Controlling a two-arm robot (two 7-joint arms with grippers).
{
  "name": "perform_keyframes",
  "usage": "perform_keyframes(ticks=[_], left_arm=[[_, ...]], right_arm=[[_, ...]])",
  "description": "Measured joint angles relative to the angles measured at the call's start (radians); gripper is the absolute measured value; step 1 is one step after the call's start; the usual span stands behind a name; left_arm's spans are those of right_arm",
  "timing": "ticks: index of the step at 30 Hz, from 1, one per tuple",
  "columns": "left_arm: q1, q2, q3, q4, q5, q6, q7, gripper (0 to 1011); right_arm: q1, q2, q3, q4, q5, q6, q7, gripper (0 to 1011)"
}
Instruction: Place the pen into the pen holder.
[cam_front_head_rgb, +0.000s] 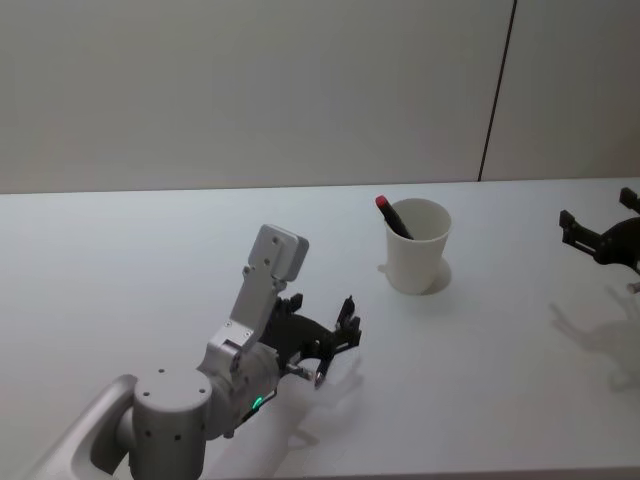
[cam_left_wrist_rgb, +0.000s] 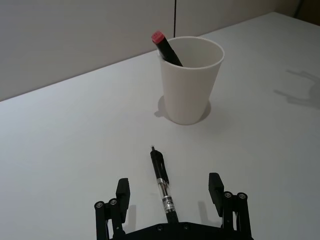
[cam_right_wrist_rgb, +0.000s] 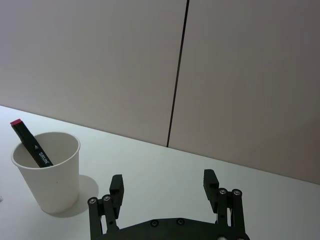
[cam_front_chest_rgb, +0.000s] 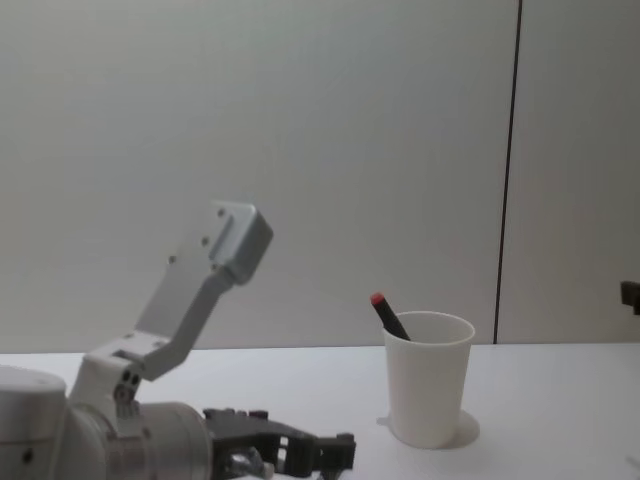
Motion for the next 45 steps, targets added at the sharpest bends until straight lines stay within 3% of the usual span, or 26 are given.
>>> perform_keyframes(ticks=[18,41,45], left_arm=[[-0.02,-0.031,0.01,0.077,0.028,0.05,0.012,1000],[-0.042,-0.051,0.01,0.125,0.059,0.093,0.005,1000],[-0.043,-0.053,0.01,0.128,0.062,0.098,0.001,928]], right_arm=[[0.0,0.0,0.0,0.0,0.0,0.0,0.0,1002],[0.0,0.0,0.0,0.0,0.0,0.0,0.0,1002],[0.0,0.0,0.0,0.0,0.0,0.0,0.0,1002]])
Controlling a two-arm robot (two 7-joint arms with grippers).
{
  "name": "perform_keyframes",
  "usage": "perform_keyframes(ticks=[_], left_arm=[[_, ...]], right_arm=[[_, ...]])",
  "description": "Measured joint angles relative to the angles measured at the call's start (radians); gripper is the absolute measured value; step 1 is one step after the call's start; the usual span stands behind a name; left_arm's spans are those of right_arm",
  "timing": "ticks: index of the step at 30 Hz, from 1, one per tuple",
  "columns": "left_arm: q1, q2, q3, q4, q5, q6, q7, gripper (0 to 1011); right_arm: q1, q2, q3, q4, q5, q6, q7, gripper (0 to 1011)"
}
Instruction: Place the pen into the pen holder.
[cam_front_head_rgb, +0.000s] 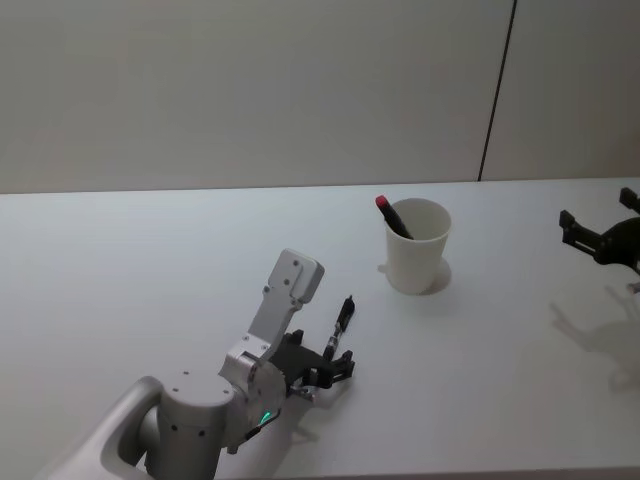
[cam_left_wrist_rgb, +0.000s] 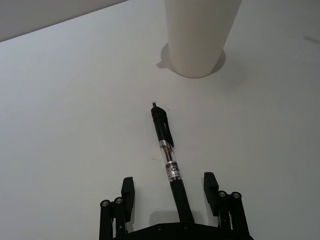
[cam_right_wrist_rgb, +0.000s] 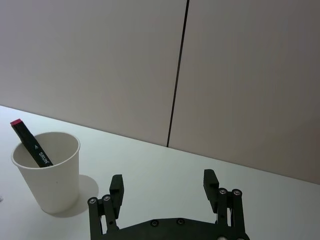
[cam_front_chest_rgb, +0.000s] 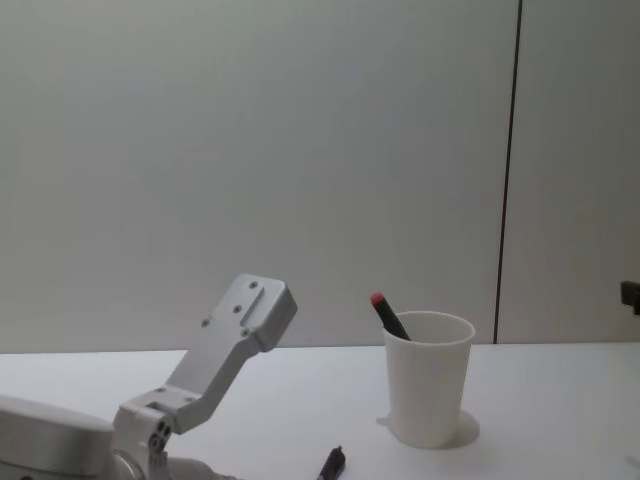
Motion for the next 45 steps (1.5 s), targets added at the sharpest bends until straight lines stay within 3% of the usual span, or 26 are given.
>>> perform_keyframes(ticks=[17,45], left_arm=[[-0.003,-0.01,0.001,0.009,0.006,0.019,-0.009,404],[0.004,-0.012,-0.006,0.013,0.005,0.007,-0.007,161]], right_arm=[[0.0,0.0,0.0,0.0,0.0,0.0,0.0,1002],[0.0,0.0,0.0,0.0,0.0,0.0,0.0,1002]])
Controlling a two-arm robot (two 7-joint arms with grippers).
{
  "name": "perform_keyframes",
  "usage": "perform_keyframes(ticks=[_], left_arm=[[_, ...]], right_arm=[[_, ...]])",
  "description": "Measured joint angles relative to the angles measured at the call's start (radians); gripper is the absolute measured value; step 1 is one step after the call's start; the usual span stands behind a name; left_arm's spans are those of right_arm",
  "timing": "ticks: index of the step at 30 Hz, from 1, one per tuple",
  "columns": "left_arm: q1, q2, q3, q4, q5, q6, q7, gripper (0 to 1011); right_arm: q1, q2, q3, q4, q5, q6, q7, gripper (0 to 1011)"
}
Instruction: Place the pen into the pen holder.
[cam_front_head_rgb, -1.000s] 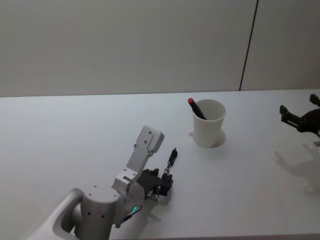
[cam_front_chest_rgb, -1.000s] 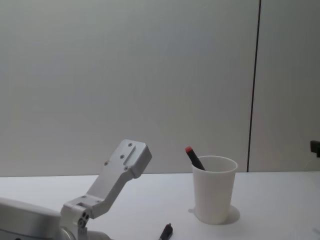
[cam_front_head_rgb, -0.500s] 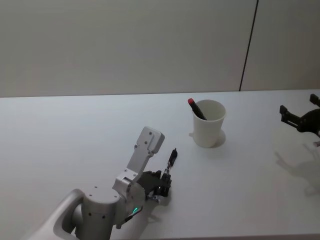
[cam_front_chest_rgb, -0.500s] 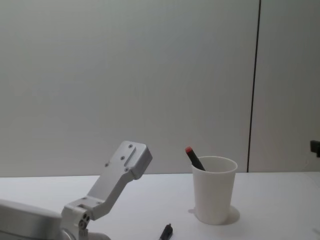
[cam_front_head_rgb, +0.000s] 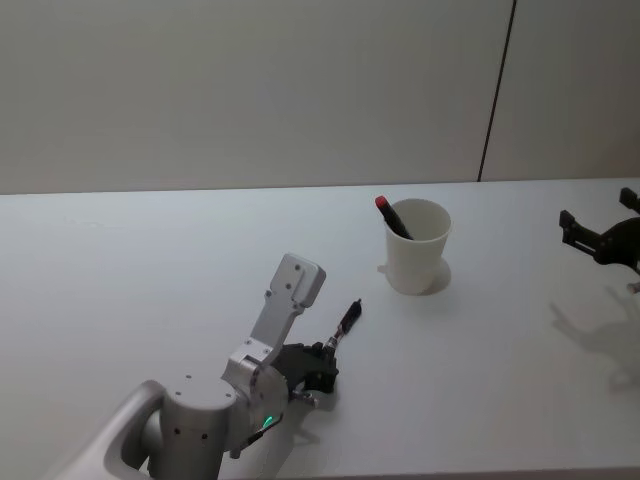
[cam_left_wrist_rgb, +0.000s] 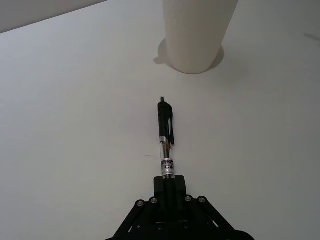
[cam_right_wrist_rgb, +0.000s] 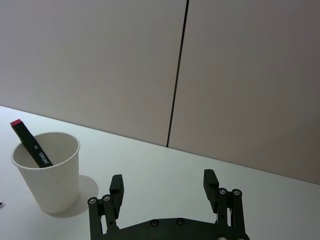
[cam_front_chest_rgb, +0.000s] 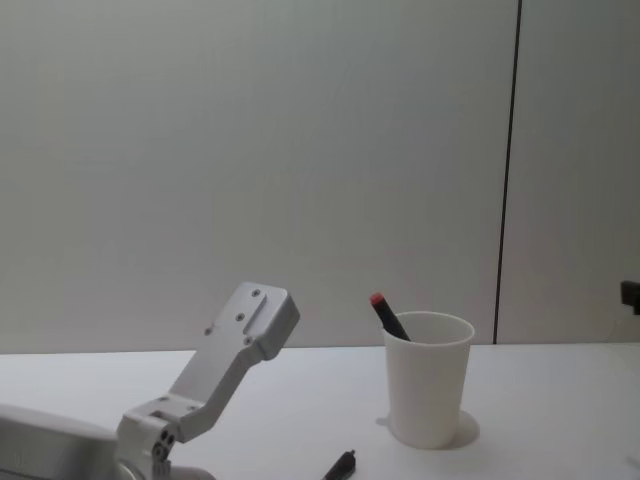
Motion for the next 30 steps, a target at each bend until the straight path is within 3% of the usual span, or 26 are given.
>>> perform_keyframes(ticks=[18,30], left_arm=[[0.02,0.011,-0.008,-0.021,0.014,-0.05,0.016,132],[0.056,0.043,-0.019,-0.072,0.041,-0.138,0.029,132]], right_arm=[[0.0,0.0,0.0,0.0,0.0,0.0,0.0,1002],[0.0,0.0,0.0,0.0,0.0,0.0,0.0,1002]])
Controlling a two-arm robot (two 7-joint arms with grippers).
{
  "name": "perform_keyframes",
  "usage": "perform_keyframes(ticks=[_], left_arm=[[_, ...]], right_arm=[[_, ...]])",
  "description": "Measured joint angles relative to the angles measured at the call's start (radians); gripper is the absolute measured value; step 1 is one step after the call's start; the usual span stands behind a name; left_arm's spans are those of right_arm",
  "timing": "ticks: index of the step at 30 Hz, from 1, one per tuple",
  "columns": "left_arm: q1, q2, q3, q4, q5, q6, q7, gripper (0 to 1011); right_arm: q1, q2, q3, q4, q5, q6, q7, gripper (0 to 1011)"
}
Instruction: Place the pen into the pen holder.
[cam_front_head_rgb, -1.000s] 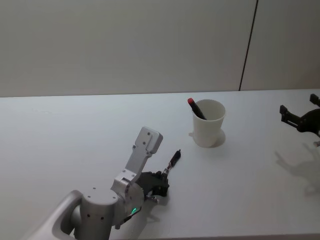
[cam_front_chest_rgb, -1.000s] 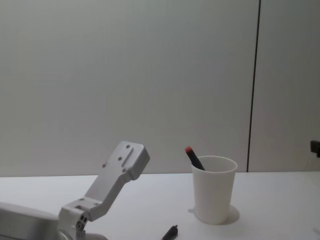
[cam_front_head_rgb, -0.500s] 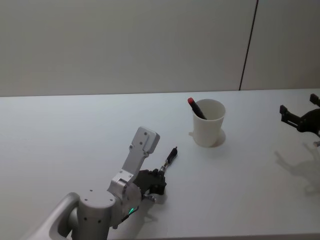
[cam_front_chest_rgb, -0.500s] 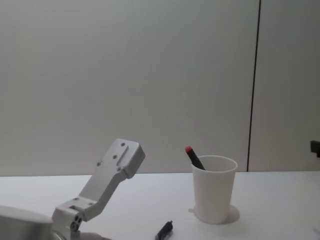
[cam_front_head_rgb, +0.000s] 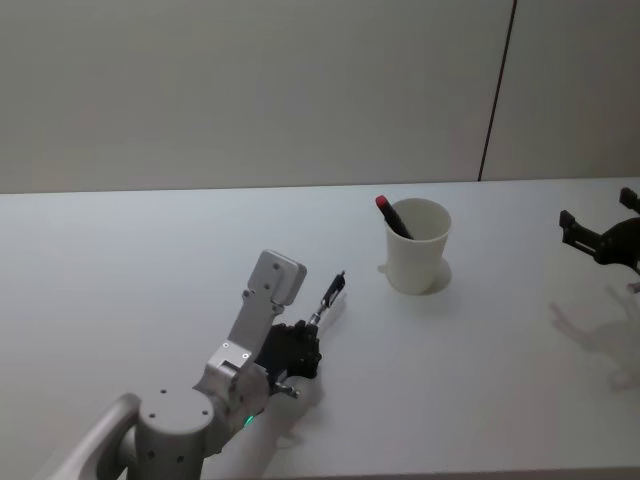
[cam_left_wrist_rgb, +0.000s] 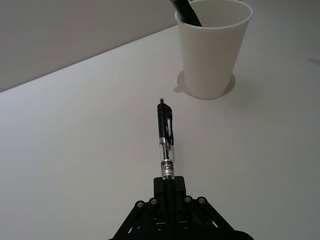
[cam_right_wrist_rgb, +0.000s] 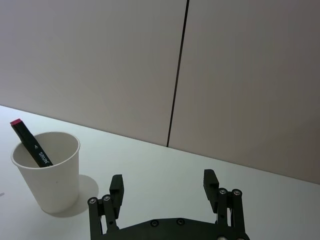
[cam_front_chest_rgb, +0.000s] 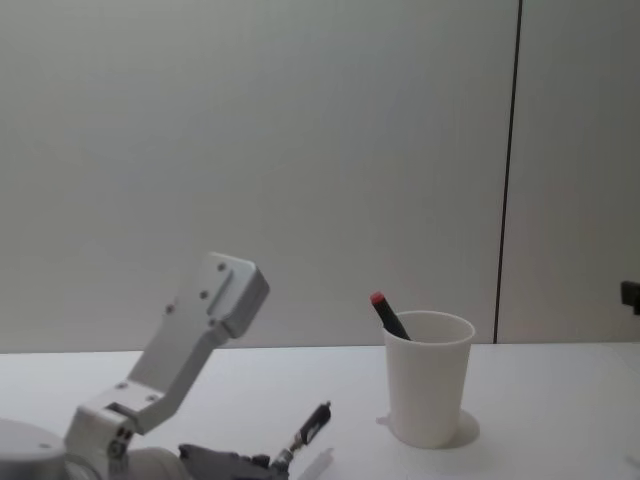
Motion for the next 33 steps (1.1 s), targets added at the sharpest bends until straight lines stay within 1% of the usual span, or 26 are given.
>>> perform_keyframes(ticks=[5,7,9,12,15,18,21,24,27,28,30,33], left_arm=[[0.017,0.017,-0.006,-0.021,0.011,-0.049,-0.001,132],[0.025,0.025,-0.009,-0.034,0.017,-0.078,-0.005,132],[0.032,0.035,-0.012,-0.045,0.023,-0.107,-0.013,132],[0.039,0.044,-0.016,-0.057,0.027,-0.135,-0.021,132],[0.048,0.056,-0.022,-0.073,0.036,-0.188,-0.039,132],[0.051,0.062,-0.026,-0.078,0.04,-0.217,-0.051,132],[0.054,0.073,-0.032,-0.087,0.046,-0.276,-0.079,132],[0.054,0.078,-0.036,-0.09,0.048,-0.3,-0.098,132],[0.051,0.084,-0.041,-0.092,0.05,-0.351,-0.14,132],[0.051,0.084,-0.041,-0.092,0.05,-0.351,-0.14,132],[0.045,0.087,-0.045,-0.092,0.051,-0.381,-0.17,132],[0.041,0.088,-0.047,-0.092,0.053,-0.401,-0.193,132]], right_arm=[[0.0,0.0,0.0,0.0,0.0,0.0,0.0,1002],[0.0,0.0,0.0,0.0,0.0,0.0,0.0,1002],[0.0,0.0,0.0,0.0,0.0,0.0,0.0,1002],[0.0,0.0,0.0,0.0,0.0,0.0,0.0,1002],[0.0,0.0,0.0,0.0,0.0,0.0,0.0,1002],[0.0,0.0,0.0,0.0,0.0,0.0,0.0,1002],[0.0,0.0,0.0,0.0,0.0,0.0,0.0,1002],[0.0,0.0,0.0,0.0,0.0,0.0,0.0,1001],[0.0,0.0,0.0,0.0,0.0,0.0,0.0,1002],[0.0,0.0,0.0,0.0,0.0,0.0,0.0,1002],[0.0,0.0,0.0,0.0,0.0,0.0,0.0,1002],[0.0,0.0,0.0,0.0,0.0,0.0,0.0,1002]])
